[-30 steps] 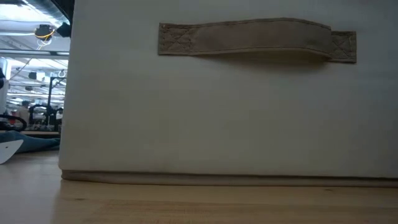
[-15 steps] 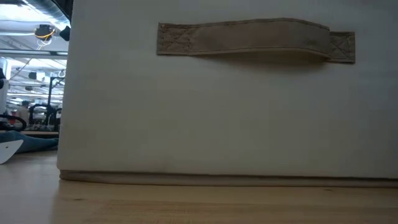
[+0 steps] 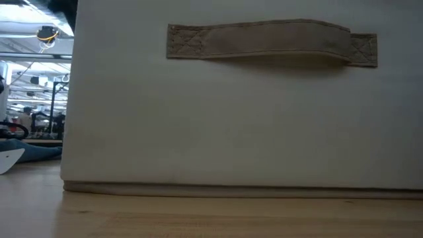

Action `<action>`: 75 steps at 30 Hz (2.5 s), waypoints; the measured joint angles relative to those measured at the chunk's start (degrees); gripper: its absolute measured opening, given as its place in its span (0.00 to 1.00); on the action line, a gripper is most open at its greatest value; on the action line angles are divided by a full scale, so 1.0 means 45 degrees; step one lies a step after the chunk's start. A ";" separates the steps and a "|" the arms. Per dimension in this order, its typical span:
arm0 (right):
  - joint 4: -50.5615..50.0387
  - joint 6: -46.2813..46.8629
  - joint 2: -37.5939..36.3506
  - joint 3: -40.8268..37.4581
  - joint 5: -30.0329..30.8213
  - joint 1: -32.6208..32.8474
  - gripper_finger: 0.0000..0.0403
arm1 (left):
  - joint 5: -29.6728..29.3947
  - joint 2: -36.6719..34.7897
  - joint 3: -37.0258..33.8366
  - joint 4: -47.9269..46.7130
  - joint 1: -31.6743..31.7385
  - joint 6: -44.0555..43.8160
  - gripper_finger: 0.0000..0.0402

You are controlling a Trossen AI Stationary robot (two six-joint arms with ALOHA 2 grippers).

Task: Sort clothes
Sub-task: Put the gray sock into the top laundry organizer

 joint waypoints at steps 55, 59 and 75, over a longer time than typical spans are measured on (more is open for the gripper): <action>0.0251 0.0340 0.0000 0.0000 0.0001 -0.0005 0.02 | -0.0243 0.2360 0.3544 0.6397 0.0453 0.2646 0.44; 0.0499 0.0322 0.0000 -0.0005 0.0000 -0.0005 0.02 | 0.0119 0.2360 0.4844 0.2749 0.0320 0.2102 0.48; 0.0515 0.0330 0.0000 -0.0002 -0.0001 -0.0005 0.02 | -0.0268 0.2351 0.4958 -0.1668 0.0555 0.0992 0.46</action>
